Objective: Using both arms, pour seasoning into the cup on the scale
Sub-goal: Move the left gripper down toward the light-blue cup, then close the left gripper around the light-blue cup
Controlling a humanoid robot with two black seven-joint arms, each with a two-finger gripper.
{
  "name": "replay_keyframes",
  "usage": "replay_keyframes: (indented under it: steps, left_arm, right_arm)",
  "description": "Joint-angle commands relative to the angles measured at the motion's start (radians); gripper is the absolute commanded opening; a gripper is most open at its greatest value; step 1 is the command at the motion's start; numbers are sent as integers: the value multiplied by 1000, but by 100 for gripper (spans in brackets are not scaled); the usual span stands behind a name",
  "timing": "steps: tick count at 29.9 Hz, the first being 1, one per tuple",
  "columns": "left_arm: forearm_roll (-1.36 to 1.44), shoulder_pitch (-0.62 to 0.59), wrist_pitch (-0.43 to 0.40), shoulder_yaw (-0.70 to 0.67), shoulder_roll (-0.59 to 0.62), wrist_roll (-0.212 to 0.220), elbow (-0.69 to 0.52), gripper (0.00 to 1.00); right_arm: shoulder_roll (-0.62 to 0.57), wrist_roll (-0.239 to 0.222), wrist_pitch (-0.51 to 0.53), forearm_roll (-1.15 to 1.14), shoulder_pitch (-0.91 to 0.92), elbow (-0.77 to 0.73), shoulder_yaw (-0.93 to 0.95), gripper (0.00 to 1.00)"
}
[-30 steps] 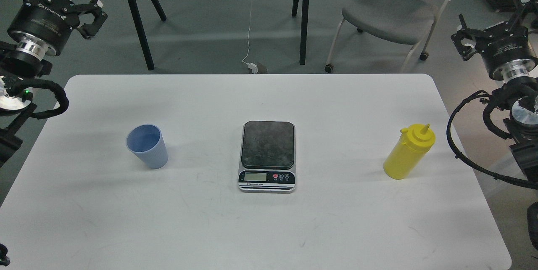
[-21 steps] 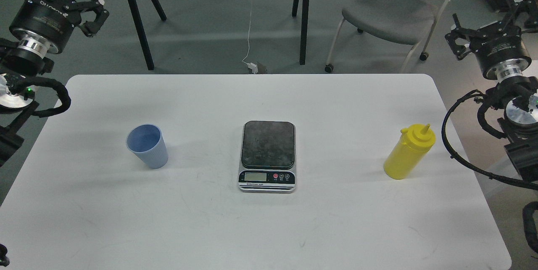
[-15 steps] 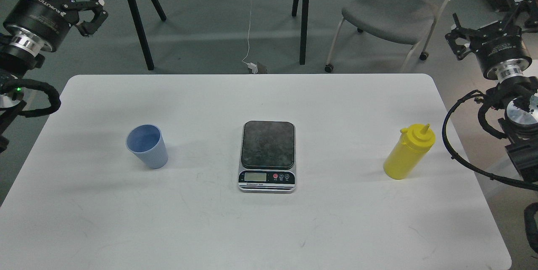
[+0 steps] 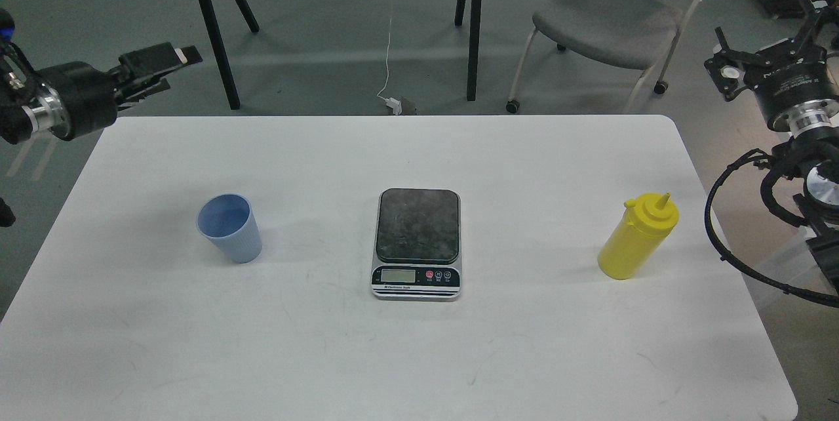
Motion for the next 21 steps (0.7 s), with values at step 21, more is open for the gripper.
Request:
replay_keyframes:
  steps: [21]
  left_arm:
    - [548,2,400,495,-121,-78,141,54]
  right_arm:
    - [-51,-1,0,0,-6,8,-4,100]
